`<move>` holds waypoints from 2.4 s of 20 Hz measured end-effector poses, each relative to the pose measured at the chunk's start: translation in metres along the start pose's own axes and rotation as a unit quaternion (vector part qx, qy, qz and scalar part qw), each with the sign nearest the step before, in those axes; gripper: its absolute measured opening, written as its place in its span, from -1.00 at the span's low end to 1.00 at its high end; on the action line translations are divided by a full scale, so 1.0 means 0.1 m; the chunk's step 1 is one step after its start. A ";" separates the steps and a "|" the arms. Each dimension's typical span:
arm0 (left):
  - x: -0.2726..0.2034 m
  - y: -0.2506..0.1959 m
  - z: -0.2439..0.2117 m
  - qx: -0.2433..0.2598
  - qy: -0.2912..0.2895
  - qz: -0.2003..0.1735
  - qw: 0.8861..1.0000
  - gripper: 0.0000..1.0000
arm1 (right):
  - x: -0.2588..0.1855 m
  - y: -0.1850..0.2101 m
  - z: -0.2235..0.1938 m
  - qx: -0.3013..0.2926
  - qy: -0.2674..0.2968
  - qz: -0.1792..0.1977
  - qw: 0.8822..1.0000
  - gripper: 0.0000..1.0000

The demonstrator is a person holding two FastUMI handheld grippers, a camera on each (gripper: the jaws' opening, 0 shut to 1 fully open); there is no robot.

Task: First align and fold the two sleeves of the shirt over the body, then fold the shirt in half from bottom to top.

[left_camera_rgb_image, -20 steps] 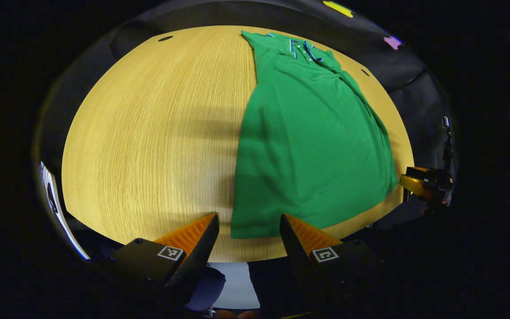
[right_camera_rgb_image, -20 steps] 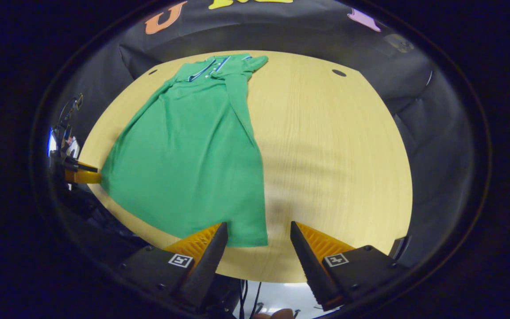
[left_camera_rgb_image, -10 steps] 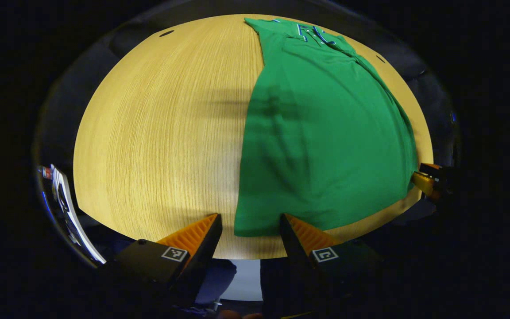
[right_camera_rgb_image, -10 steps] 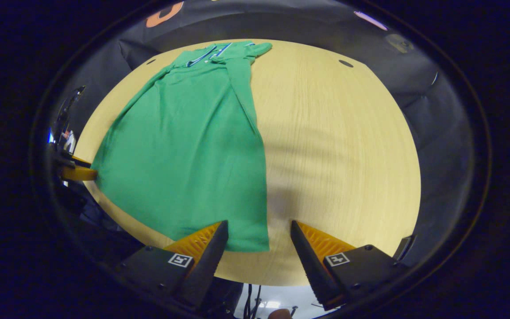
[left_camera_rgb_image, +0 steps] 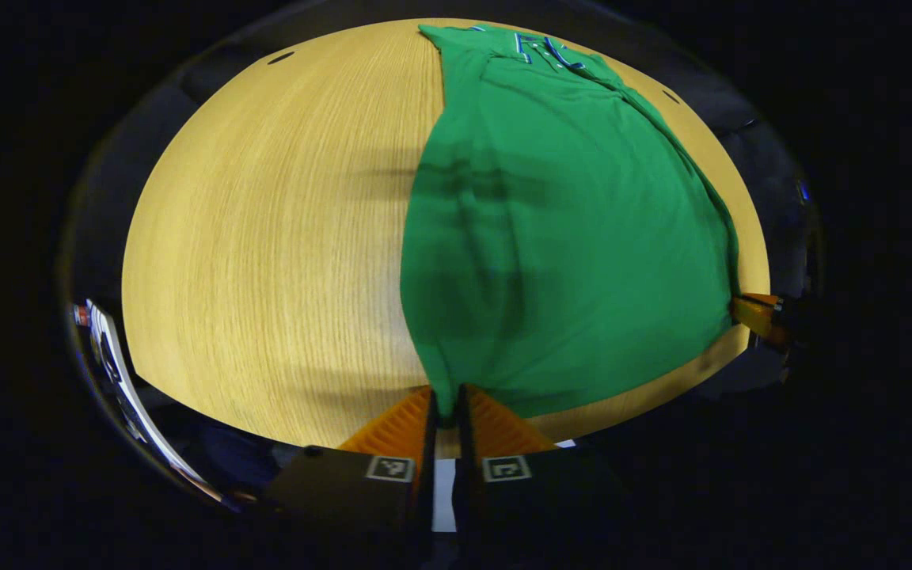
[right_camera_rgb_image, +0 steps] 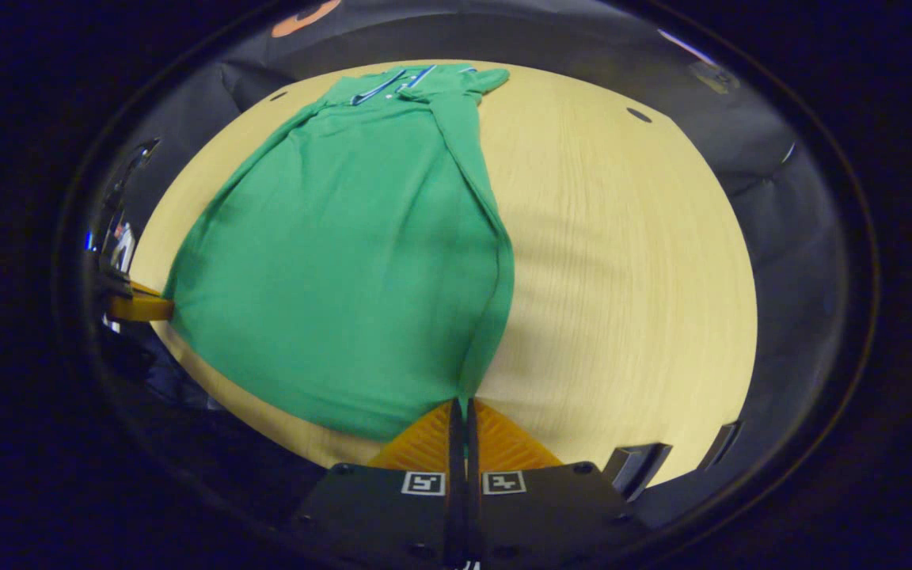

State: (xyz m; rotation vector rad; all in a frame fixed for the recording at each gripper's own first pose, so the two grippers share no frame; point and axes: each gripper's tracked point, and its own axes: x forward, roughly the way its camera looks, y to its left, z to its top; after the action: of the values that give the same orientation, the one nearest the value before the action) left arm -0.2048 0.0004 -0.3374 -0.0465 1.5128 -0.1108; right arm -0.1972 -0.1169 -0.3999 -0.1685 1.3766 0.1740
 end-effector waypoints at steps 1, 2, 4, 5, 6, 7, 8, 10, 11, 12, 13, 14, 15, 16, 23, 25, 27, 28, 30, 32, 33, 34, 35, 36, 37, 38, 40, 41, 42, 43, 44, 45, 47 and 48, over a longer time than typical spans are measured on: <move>0.00 0.00 0.00 -0.002 0.000 -0.008 1.000 -0.83 | 0.01 0.01 0.02 -0.008 0.005 0.000 1.000 -0.94; 0.00 -0.01 -0.01 -0.005 0.000 -0.019 1.000 -0.90 | 0.01 0.01 0.03 -0.007 0.008 0.002 1.000 -1.00; -0.03 -0.05 -0.06 -0.009 0.010 -0.042 0.999 -0.93 | -0.01 0.04 -0.01 0.015 0.023 0.026 0.999 -0.95; -0.07 -0.06 -0.04 -0.008 0.007 -0.048 0.999 -0.93 | -0.04 0.06 -0.01 0.032 0.024 0.036 0.999 -0.95; -0.14 -0.07 -0.02 -0.004 -0.001 -0.054 0.999 -0.93 | -0.09 0.04 0.02 0.046 0.021 0.042 0.998 -0.95; -0.20 -0.08 0.00 0.000 -0.009 -0.057 0.998 -0.93 | -0.13 0.04 0.03 0.054 0.019 0.050 0.997 -0.95; -0.25 -0.11 0.02 0.007 -0.017 -0.064 0.998 -0.93 | -0.19 0.05 0.05 0.061 0.018 0.058 0.996 -0.96; -0.34 -0.16 0.09 0.025 -0.031 -0.074 0.996 -0.93 | -0.30 0.05 0.10 0.070 0.012 0.069 0.995 -0.95; -0.39 -0.16 0.12 0.035 -0.040 -0.075 0.996 -0.93 | -0.37 0.05 0.15 0.074 0.007 0.078 0.994 -0.95; -0.44 -0.19 0.17 0.041 -0.048 -0.082 0.995 -0.94 | -0.42 0.04 0.20 0.078 0.003 0.085 0.993 -0.96; -0.50 -0.18 0.23 0.043 -0.056 -0.087 0.994 -0.93 | -0.48 0.03 0.25 0.083 -0.001 0.093 0.992 -0.96; -0.57 -0.18 0.32 0.042 -0.068 -0.091 0.993 -0.93 | -0.53 0.02 0.30 0.085 -0.003 0.099 0.991 -0.96; -0.62 -0.17 0.41 0.040 -0.080 -0.095 0.991 -0.93 | -0.58 -0.01 0.35 0.088 -0.007 0.103 0.991 -0.95; -0.67 -0.16 0.51 0.040 -0.095 -0.097 0.990 -0.93 | -0.63 -0.03 0.43 0.093 -0.013 0.109 0.990 -0.96; -1.05 -0.02 1.20 0.032 -0.177 -0.104 0.978 -0.93 | -0.85 -0.16 1.14 0.095 -0.068 0.114 0.987 -0.95; -1.17 0.02 1.44 0.039 -0.205 -0.100 0.973 -0.93 | -0.91 -0.18 1.40 0.090 -0.090 0.112 0.986 -0.95; -1.28 0.05 1.70 0.044 -0.228 -0.095 0.968 -0.93 | -0.98 -0.20 1.66 0.091 -0.109 0.116 0.983 -0.95; -1.31 0.06 1.83 0.044 -0.240 -0.092 0.966 -0.93 | -1.01 -0.21 1.80 0.092 -0.120 0.117 0.981 -0.95; -1.41 0.06 2.09 0.038 -0.261 -0.095 0.960 -0.93 | -1.07 -0.29 2.10 0.091 -0.144 0.112 0.979 -0.95; -1.49 0.06 2.37 0.033 -0.283 -0.097 0.954 -0.93 | -1.16 -0.33 2.40 0.087 -0.167 0.109 0.976 -0.95; -1.53 0.06 2.53 0.030 -0.293 -0.098 0.951 -0.93 | -1.20 -0.37 2.55 0.080 -0.178 0.104 0.975 -0.95; -1.57 0.07 2.68 0.029 -0.304 -0.100 0.947 -0.93 | -1.21 -0.38 2.72 0.071 -0.189 0.098 0.974 -0.96; -1.61 0.07 2.85 0.029 -0.312 -0.100 0.944 -0.93 | -1.22 -0.39 2.87 0.062 -0.200 0.091 0.974 -0.96; -1.64 0.08 3.00 0.029 -0.321 -0.099 0.942 -0.93 | -1.22 -0.40 3.02 0.053 -0.209 0.086 0.973 -0.96; -1.67 0.09 3.18 0.029 -0.328 -0.102 0.939 -0.93 | -1.21 -0.41 3.17 0.046 -0.219 0.079 0.971 -0.96; -1.70 0.10 3.32 0.028 -0.332 -0.103 0.937 -0.93 | -1.18 -0.45 3.33 0.041 -0.231 0.069 0.970 -0.96; -1.72 0.17 3.65 0.027 -0.347 -0.097 0.932 -0.93 | -1.13 -0.47 3.65 0.039 -0.255 0.054 0.965 -0.95; -1.72 0.21 3.83 0.026 -0.358 -0.094 0.929 -0.93 | -1.09 -0.47 3.80 0.042 -0.265 0.050 0.962 -0.95; -1.72 0.24 4.00 0.023 -0.367 -0.090 0.926 -0.93 | -1.05 -0.48 3.96 0.043 -0.278 0.046 0.958 -0.95; -1.69 0.27 4.16 0.018 -0.378 -0.091 0.921 -0.94 | -1.00 -0.49 4.15 0.041 -0.294 0.037 0.954 -0.95; -1.65 0.28 4.29 0.013 -0.386 -0.091 0.918 -0.94 | -0.94 -0.52 4.32 0.044 -0.309 0.029 0.950 -1.00; -1.58 0.31 4.44 0.008 -0.392 -0.086 0.916 -0.94 | -0.86 -0.52 4.49 0.051 -0.320 0.029 0.946 -0.96; -1.39 0.40 4.68 0.007 -0.403 -0.072 0.912 -0.93 | -0.69 -0.55 4.74 0.061 -0.335 0.022 0.940 -1.00; -1.28 0.44 4.83 0.005 -0.412 -0.064 0.909 -0.93 | -0.57 -0.57 4.84 0.065 -0.339 0.022 0.938 -0.95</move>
State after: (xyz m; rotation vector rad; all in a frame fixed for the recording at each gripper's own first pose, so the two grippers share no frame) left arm 0.2721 0.0390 -0.1861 -0.1641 0.6603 -0.1768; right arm 0.2689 -0.0672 -0.2533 0.0375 0.6992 0.1570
